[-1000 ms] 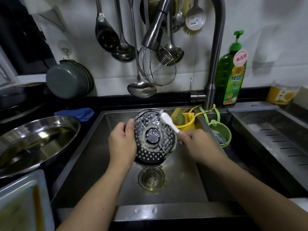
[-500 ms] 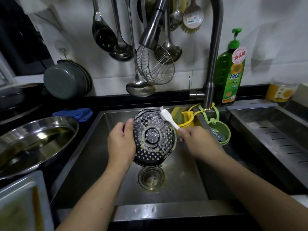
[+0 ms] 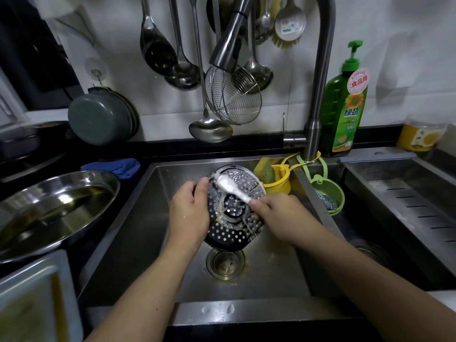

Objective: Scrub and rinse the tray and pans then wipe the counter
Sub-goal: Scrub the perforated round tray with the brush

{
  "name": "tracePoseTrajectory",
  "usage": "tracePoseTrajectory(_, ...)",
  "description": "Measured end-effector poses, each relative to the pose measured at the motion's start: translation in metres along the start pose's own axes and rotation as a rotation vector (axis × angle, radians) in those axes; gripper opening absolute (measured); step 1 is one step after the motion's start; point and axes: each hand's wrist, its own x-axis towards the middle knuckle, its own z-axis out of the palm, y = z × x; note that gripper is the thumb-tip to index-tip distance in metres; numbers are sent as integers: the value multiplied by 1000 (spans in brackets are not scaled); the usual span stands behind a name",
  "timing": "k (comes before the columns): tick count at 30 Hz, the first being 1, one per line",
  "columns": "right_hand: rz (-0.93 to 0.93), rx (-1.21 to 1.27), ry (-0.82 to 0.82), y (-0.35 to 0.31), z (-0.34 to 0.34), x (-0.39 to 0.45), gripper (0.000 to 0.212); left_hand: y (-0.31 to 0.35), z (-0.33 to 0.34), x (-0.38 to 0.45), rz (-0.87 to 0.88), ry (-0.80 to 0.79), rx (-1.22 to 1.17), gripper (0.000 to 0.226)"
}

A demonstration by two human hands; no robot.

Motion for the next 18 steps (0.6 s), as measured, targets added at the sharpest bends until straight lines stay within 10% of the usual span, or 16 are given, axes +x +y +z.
tracePoseTrajectory(18, 33, -17, 74, 1, -2, 2, 48, 1, 1, -5, 137, -57, 118, 43)
